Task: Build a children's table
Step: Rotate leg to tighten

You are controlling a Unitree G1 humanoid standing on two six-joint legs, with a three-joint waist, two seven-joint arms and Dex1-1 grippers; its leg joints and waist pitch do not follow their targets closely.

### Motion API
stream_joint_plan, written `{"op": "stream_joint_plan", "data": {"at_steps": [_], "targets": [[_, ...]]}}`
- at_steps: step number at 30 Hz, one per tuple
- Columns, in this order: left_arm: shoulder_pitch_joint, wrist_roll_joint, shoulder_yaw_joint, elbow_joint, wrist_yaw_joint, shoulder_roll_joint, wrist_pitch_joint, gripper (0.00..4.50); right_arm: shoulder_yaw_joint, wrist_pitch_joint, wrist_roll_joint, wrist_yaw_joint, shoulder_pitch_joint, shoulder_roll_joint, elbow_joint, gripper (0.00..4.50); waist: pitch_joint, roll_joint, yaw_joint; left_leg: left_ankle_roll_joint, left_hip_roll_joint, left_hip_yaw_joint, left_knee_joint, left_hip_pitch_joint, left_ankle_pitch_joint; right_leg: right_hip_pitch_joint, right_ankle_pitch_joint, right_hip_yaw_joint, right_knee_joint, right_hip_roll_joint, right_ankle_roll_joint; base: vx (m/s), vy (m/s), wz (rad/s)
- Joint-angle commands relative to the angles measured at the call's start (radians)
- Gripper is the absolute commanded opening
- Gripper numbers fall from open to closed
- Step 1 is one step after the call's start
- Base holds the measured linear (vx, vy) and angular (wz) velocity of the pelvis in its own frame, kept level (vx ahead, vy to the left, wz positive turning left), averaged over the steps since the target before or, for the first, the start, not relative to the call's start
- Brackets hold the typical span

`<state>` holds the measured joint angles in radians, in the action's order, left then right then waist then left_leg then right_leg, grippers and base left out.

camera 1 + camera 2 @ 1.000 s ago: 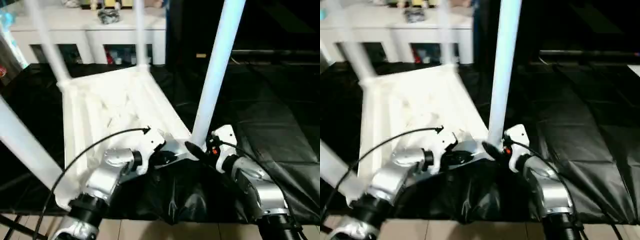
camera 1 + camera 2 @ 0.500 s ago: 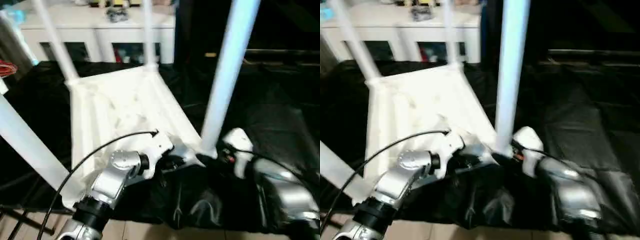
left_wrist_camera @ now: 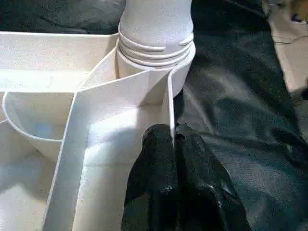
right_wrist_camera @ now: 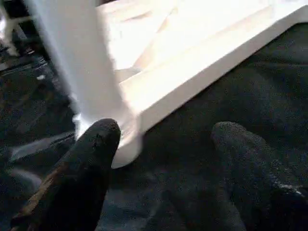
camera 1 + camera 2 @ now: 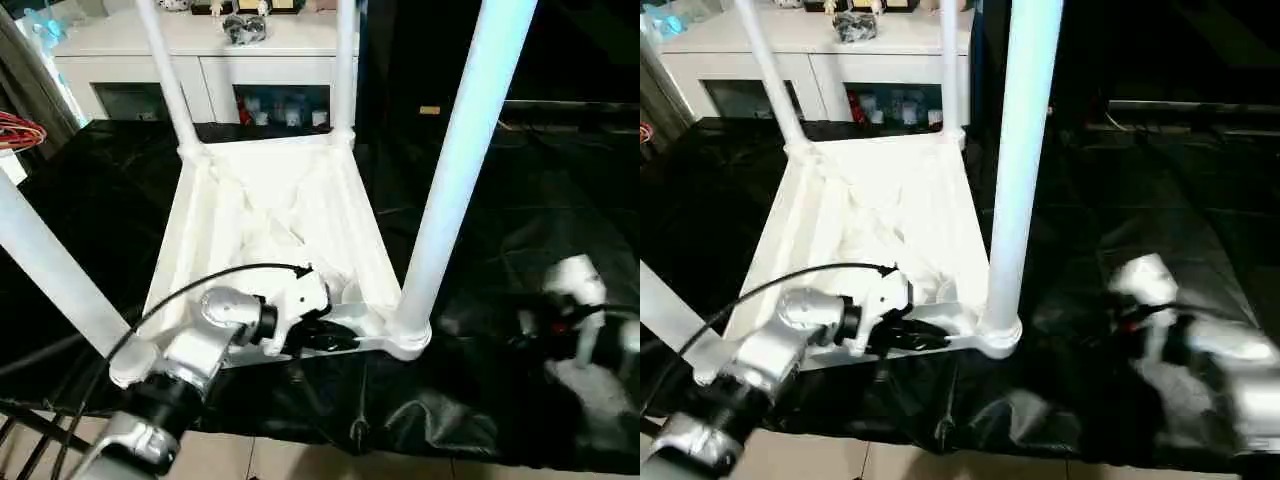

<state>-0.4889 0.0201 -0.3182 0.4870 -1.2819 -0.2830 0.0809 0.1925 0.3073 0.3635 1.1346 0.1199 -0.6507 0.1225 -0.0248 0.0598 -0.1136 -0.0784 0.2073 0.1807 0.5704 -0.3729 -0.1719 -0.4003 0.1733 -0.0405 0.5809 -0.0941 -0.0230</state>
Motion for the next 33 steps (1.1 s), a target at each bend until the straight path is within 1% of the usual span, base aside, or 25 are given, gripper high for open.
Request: {"op": "stream_joint_plan", "data": {"at_steps": [1, 2, 3, 5, 6, 7, 8, 9, 10, 11, 13, 14, 15, 16, 17, 18, 19, 22, 23, 25, 26, 27, 29, 30, 33], "targets": [[-0.037, 0.02, -0.026, 0.003, -0.062, 0.003, -0.032, 0.0, 0.014, 0.02, 0.003, -0.058, 0.022, 0.021, 0.011, 3.46, 0.055, -0.024, 0.002, 0.1, 0.013, 0.005, -0.05, 0.009, -0.164, 0.042, 0.183, 0.016, -0.058, -0.031, 0.228, 0.0, 0.0, 0.0], [-0.043, 0.027, -0.027, 0.01, -0.074, 0.004, -0.042, 0.0, 0.011, 0.018, -0.006, -0.096, 0.035, 0.041, 0.021, 3.46, 0.056, -0.023, -0.001, 0.098, 0.014, 0.006, -0.05, 0.011, -0.16, 0.042, 0.178, 0.016, -0.057, -0.031, 0.233, 0.0, 0.0, 0.0], [-0.048, 0.033, -0.025, 0.017, -0.079, 0.007, -0.048, 0.0, 0.006, 0.021, -0.016, -0.135, 0.047, 0.06, 0.03, 3.46, 0.055, -0.022, 0.002, 0.093, 0.013, 0.006, -0.05, 0.008, -0.155, 0.041, 0.17, 0.016, -0.055, -0.031, 0.237, 0.0, 0.0, 0.0], [-0.055, 0.036, -0.024, 0.032, -0.086, 0.011, -0.064, 0.0, -0.016, 0.011, -0.028, -0.176, 0.056, 0.098, 0.025, 3.46, 0.055, -0.021, -0.001, 0.087, 0.015, 0.007, -0.05, 0.013, -0.172, 0.039, 0.179, 0.017, -0.056, -0.032, 0.239, 0.0, 0.0, 0.0], [-0.058, 0.032, -0.023, 0.04, -0.079, 0.013, -0.075, 0.0, -0.029, 0.015, -0.025, -0.181, 0.053, 0.113, 0.012, 3.46, 0.056, -0.02, -0.002, 0.085, 0.015, 0.007, -0.051, 0.012, -0.173, 0.04, 0.178, 0.016, -0.055, -0.032, 0.238, 0.0, 0.0, 0.0], [-0.061, 0.028, -0.02, 0.051, -0.072, 0.017, -0.082, 0.0, -0.044, 0.013, -0.025, -0.171, 0.045, 0.121, -0.006, 3.46, 0.055, -0.025, -0.002, 0.083, 0.016, 0.007, -0.052, 0.011, -0.177, 0.042, 0.174, 0.016, -0.055, -0.032, 0.235, 0.0, 0.0, 0.0], [-0.066, 0.006, -0.018, 0.073, -0.036, 0.02, -0.096, 0.0, -0.081, -0.001, -0.029, -0.126, 0.022, 0.12, -0.036, 3.46, 0.056, -0.028, -0.005, 0.086, 0.016, 0.006, -0.051, 0.01, -0.179, 0.043, 0.17, 0.016, -0.054, -0.032, 0.23, 0.0, 0.0, 0.0], [-0.068, -0.01, -0.016, 0.088, -0.004, 0.02, -0.104, 0.0, -0.096, 0.001, -0.035, -0.111, 0.015, 0.113, -0.04, 3.46, 0.055, -0.024, -0.008, 0.088, 0.018, 0.006, -0.052, 0.011, -0.183, 0.043, 0.171, 0.017, -0.053, -0.033, 0.226, 0.0, 0.0, 0.0], [-0.071, -0.023, -0.013, 0.1, 0.028, 0.021, -0.107, 0.0, -0.108, -0.005, -0.048, -0.106, 0.013, 0.105, -0.037, 3.64, 0.054, -0.024, -0.007, 0.088, 0.017, 0.005, -0.052, 0.009, -0.185, 0.044, 0.173, 0.017, -0.054, -0.033, 0.223, 0.0, 0.0, 0.0], [-0.072, -0.027, -0.012, 0.104, 0.038, 0.02, -0.106, 0.0, -0.111, -0.004, -0.053, -0.106, 0.013, 0.102, -0.034, 3.75, 0.052, -0.028, -0.009, 0.085, 0.019, 0.005, -0.054, 0.011, -0.2, 0.041, 0.195, 0.018, -0.057, -0.034, 0.218, 0.0, 0.0, 0.0], [-0.077, -0.041, -0.009, 0.118, 0.072, 0.019, -0.104, 0.0, -0.127, -0.006, -0.079, -0.111, 0.019, 0.086, -0.019, 3.85, 0.05, -0.035, -0.008, 0.072, 0.016, 0.006, -0.056, 0.01, -0.212, 0.043, 0.245, 0.019, -0.062, -0.036, 0.202, 0.0, 0.0, 0.0], [-0.073, -0.037, -0.005, 0.112, 0.076, 0.017, -0.081, 0.0, -0.139, -0.019, -0.095, -0.102, 0.025, 0.069, -0.005, 4.06, 0.048, -0.037, -0.009, 0.064, 0.015, 0.005, -0.056, 0.012, -0.224, 0.041, 0.284, 0.02, -0.063, -0.038, 0.191, 0.0, 0.0, 0.0], [-0.066, -0.032, -0.002, 0.102, 0.079, 0.014, -0.057, 0.0, -0.151, -0.036, -0.112, -0.092, 0.032, 0.053, 0.01, 4.18, 0.045, -0.041, -0.004, 0.058, 0.014, 0.005, -0.058, 0.009, -0.241, 0.041, 0.331, 0.02, -0.068, -0.04, 0.178, 0.0, 0.0, 0.0], [-0.064, -0.031, -0.001, 0.099, 0.079, 0.014, -0.053, 0.0, -0.155, -0.04, -0.113, -0.082, 0.032, 0.049, 0.011, 4.24, 0.045, -0.039, -0.003, 0.054, 0.014, 0.004, -0.06, 0.008, -0.247, 0.041, 0.349, 0.019, -0.07, -0.04, 0.173, 0.0, 0.0, 0.0], [-0.059, -0.029, 0.0, 0.094, 0.08, 0.013, -0.048, 0.0, -0.161, -0.044, -0.112, -0.068, 0.032, 0.042, 0.011, 4.24, 0.044, -0.045, 0.0, 0.051, 0.014, 0.003, -0.06, 0.009, -0.253, 0.04, 0.359, 0.02, -0.072, -0.04, 0.165, 0.0, 0.0, 0.0], [-0.055, -0.029, 0.001, 0.09, 0.084, 0.013, -0.045, 0.0, -0.169, -0.045, -0.108, -0.054, 0.032, 0.034, 0.008, 4.28, 0.042, -0.045, 0.004, 0.054, 0.014, 0.002, -0.062, 0.008, -0.262, 0.04, 0.366, 0.019, -0.074, -0.038, 0.162, 0.0, 0.0, 0.0], [-0.053, -0.029, 0.002, 0.089, 0.086, 0.014, -0.043, 0.0, -0.173, -0.045, -0.106, -0.047, 0.032, 0.03, 0.007, 4.44, 0.042, -0.051, 0.005, 0.056, 0.015, 0.003, -0.062, 0.009, -0.263, 0.039, 0.367, 0.019, -0.074, -0.038, 0.16, 0.0, 0.0, 0.0], [-0.029, -0.021, 0.004, 0.051, 0.103, 0.017, -0.011, 0.0, -0.204, -0.052, -0.092, 0.013, 0.03, 0.02, -0.024, 4.44, 0.043, -0.054, 0.007, 0.062, 0.018, 0.001, -0.063, 0.007, -0.263, 0.04, 0.351, 0.019, -0.07, -0.038, 0.168, 0.0, 0.0, 0.0], [-0.027, -0.019, 0.003, 0.047, 0.106, 0.017, -0.009, 0.0, -0.209, -0.056, -0.092, 0.015, 0.032, 0.02, -0.026, 4.44, 0.042, -0.054, 0.007, 0.065, 0.018, 0.0, -0.062, 0.007, -0.254, 0.04, 0.334, 0.02, -0.069, -0.038, 0.174, 0.0, 0.0, 0.0], [-0.012, 0.009, 0.002, 0.01, 0.099, 0.027, 0.019, 0.0, -0.242, -0.08, -0.119, -0.017, 0.068, 0.06, -0.002, 4.44, 0.043, -0.054, 0.01, 0.066, 0.018, 0.001, -0.062, 0.006, -0.241, 0.039, 0.307, 0.02, -0.065, -0.038, 0.187, 0.0, 0.0, 0.0], [-0.012, 0.009, 0.002, 0.009, 0.098, 0.027, 0.02, 0.0, -0.244, -0.081, -0.121, -0.019, 0.07, 0.062, 0.0, 4.44, 0.044, -0.053, 0.013, 0.065, 0.016, 0.001, -0.061, 0.006, -0.231, 0.038, 0.289, 0.02, -0.064, -0.036, 0.194, 0.0, 0.0, 0.0], [-0.006, 0.013, -0.004, -0.003, 0.092, 0.03, 0.03, 0.0, -0.268, -0.102, -0.145, -0.034, 0.09, 0.081, 0.029, 4.44, 0.045, -0.054, 0.015, 0.065, 0.016, 0.002, -0.059, 0.008, -0.227, 0.038, 0.275, 0.02, -0.062, -0.036, 0.201, 0.0, 0.0, 0.0], [-0.003, 0.009, -0.009, -0.004, 0.092, 0.032, 0.029, 0.0, -0.287, -0.123, -0.168, -0.044, 0.104, 0.092, 0.053, 4.44, 0.045, -0.054, 0.018, 0.066, 0.015, 0.002, -0.059, 0.005, -0.214, 0.04, 0.259, 0.02, -0.06, -0.036, 0.207, 0.0, 0.0, 0.0], [-0.003, 0.008, -0.01, -0.005, 0.096, 0.035, 0.031, 0.0, -0.305, -0.13, -0.186, -0.044, 0.117, 0.102, 0.073, 4.44, 0.047, -0.052, 0.018, 0.068, 0.016, 0.003, -0.056, 0.009, -0.206, 0.038, 0.231, 0.021, -0.057, -0.034, 0.217, 0.0, 0.0, 0.0], [-0.001, 0.009, -0.011, -0.013, 0.103, 0.037, 0.041, 0.0, -0.32, -0.124, -0.19, -0.038, 0.135, 0.118, 0.092, 4.44, 0.049, -0.055, 0.015, 0.086, 0.015, 0.005, -0.052, 0.006, -0.172, 0.044, 0.159, 0.02, -0.049, -0.033, 0.237, 0.0, 0.0, 0.0]]}}
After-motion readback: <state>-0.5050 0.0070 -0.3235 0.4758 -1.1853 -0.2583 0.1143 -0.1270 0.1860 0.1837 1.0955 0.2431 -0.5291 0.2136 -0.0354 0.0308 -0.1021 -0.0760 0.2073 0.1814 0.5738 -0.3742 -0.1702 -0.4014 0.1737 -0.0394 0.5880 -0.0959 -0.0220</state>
